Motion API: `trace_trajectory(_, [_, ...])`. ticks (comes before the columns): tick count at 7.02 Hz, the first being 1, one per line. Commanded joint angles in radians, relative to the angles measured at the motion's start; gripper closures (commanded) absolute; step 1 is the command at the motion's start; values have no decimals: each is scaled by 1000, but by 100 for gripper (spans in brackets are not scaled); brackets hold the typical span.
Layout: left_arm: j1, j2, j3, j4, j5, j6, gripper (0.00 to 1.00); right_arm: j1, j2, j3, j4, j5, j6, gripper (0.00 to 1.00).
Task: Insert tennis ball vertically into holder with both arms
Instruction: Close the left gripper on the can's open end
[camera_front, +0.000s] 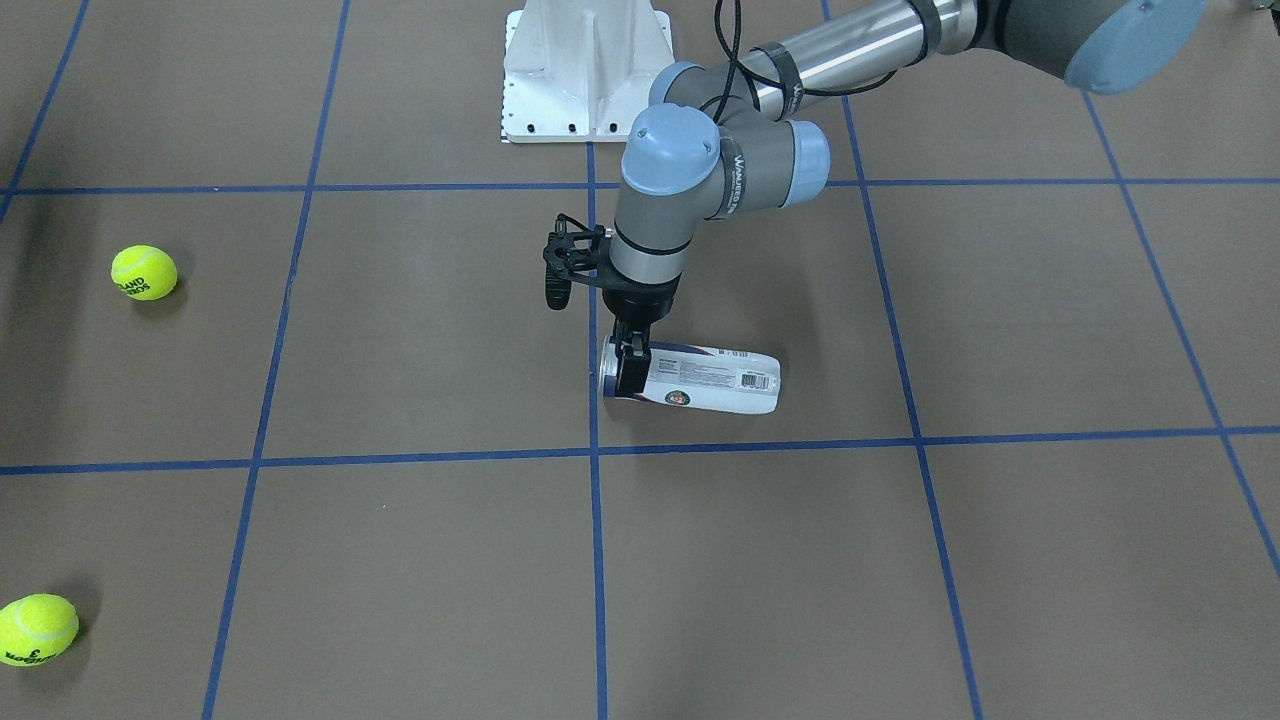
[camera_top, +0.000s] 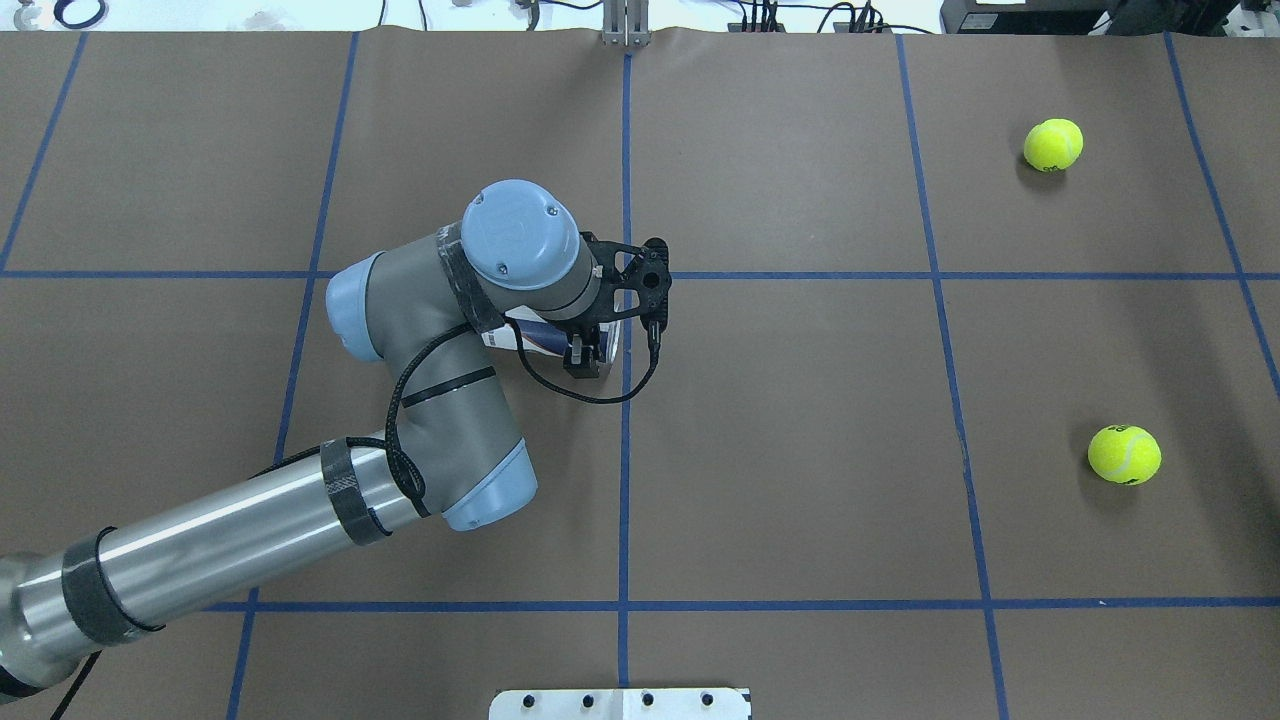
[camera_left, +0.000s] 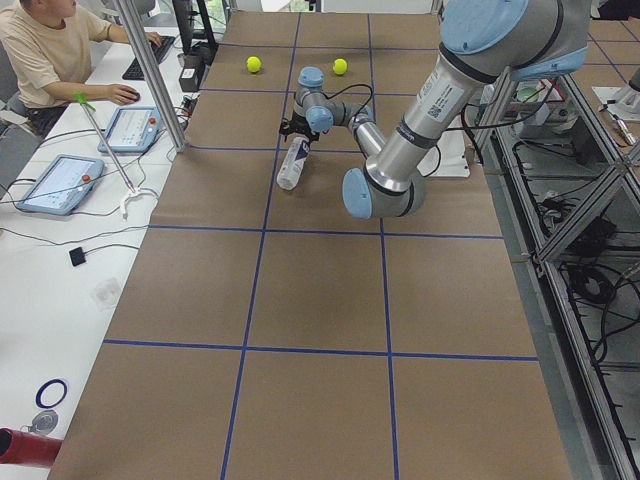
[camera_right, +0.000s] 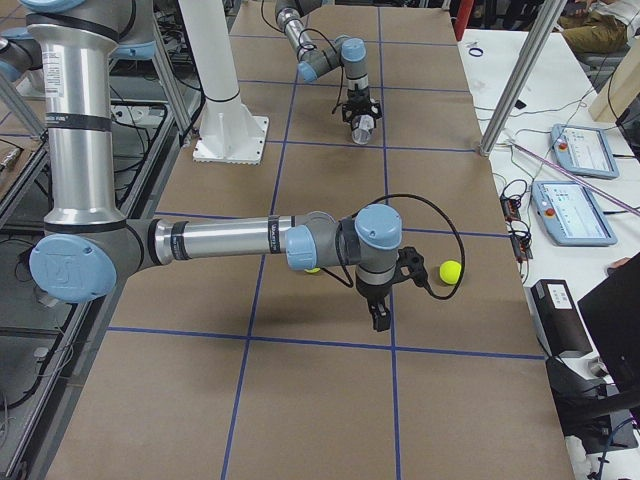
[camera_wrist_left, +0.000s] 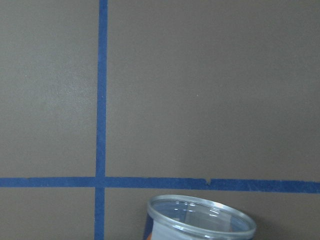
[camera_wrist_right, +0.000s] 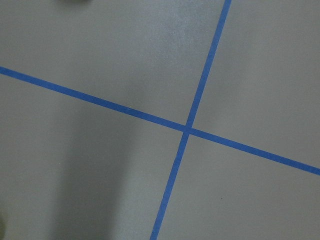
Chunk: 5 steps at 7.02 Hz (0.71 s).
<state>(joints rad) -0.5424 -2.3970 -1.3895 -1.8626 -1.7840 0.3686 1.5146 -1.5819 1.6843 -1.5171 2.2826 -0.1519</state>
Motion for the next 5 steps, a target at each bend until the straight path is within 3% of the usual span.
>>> trace_trajectory(1, [13, -2, 14, 0, 0, 0, 4, 1, -1, 0, 0, 0, 0, 0])
trace_trajectory(5, [21, -39, 76, -4, 2, 3, 4, -1, -3, 0, 0, 0, 2, 0])
